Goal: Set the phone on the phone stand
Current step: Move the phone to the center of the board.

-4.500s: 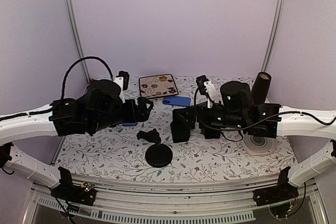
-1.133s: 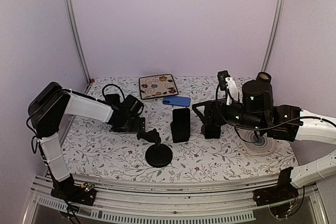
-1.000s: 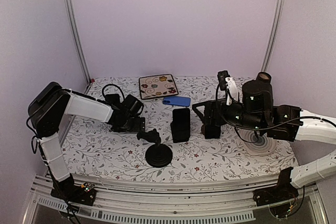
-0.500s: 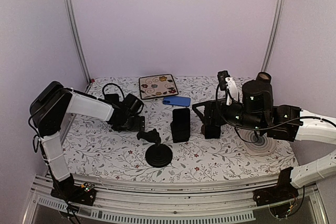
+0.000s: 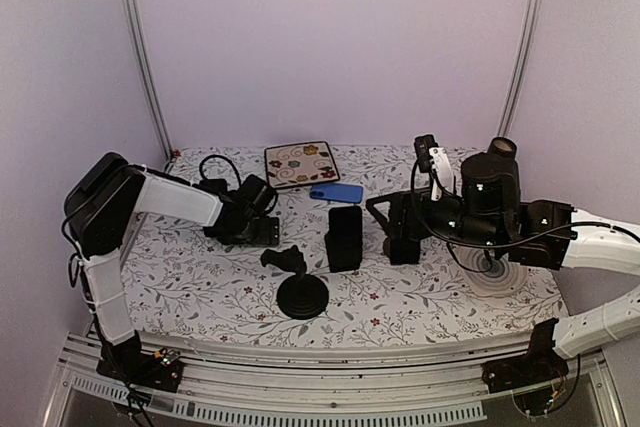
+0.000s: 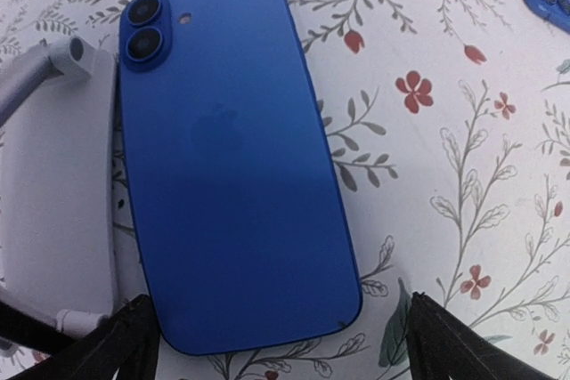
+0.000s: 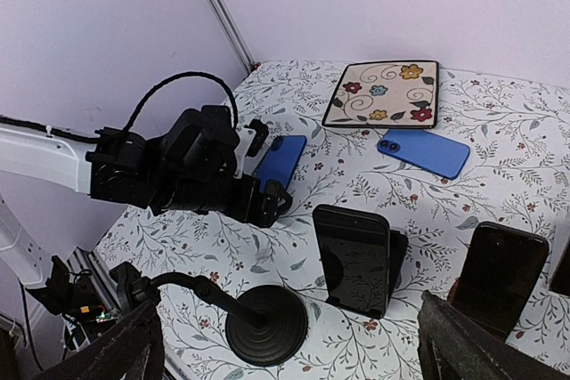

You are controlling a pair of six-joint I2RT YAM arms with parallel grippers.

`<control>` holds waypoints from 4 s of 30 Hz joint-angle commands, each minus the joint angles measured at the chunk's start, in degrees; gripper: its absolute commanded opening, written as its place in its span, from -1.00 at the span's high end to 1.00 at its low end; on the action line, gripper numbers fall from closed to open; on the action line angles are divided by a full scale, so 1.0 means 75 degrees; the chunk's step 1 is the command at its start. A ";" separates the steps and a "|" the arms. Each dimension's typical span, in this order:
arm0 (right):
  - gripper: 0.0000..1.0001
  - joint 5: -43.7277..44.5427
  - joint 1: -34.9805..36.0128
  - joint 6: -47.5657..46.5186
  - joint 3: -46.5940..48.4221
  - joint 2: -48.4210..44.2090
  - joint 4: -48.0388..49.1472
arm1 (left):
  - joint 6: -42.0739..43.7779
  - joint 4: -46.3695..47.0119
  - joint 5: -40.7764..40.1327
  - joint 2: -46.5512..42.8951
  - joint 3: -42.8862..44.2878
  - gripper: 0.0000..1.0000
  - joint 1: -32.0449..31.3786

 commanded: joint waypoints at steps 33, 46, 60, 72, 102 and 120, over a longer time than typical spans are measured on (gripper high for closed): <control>-0.98 -0.0232 0.0040 -0.0094 0.0009 -0.0170 -0.0252 | -0.1235 -0.1512 -0.1421 0.2310 0.2538 -0.93 -0.0085; -0.98 -0.0291 0.0043 0.0009 -0.0052 -0.0234 -0.0208 | -0.0779 -0.1140 -0.1305 0.2000 0.2018 -0.66 -0.0349; -0.98 -0.0360 0.0045 0.0053 -0.0059 -0.0005 -0.0025 | -0.0617 -0.0893 -0.1394 0.0990 0.0878 -0.52 -0.1074; -0.98 -0.0365 0.0046 0.0050 -0.0034 0.0056 -0.0040 | -0.0699 -0.1176 -0.1478 0.0935 0.1289 -0.93 -0.0869; -0.98 -0.0374 0.0039 0.0113 -0.0034 -0.0081 -0.0303 | -0.0226 -0.0454 -0.0064 0.1785 0.1980 -0.57 0.0151; -0.98 -0.0583 0.0046 0.0259 -0.0040 -0.0032 -0.0174 | 0.0443 0.0006 -0.0003 0.0486 0.0555 -0.21 -0.0737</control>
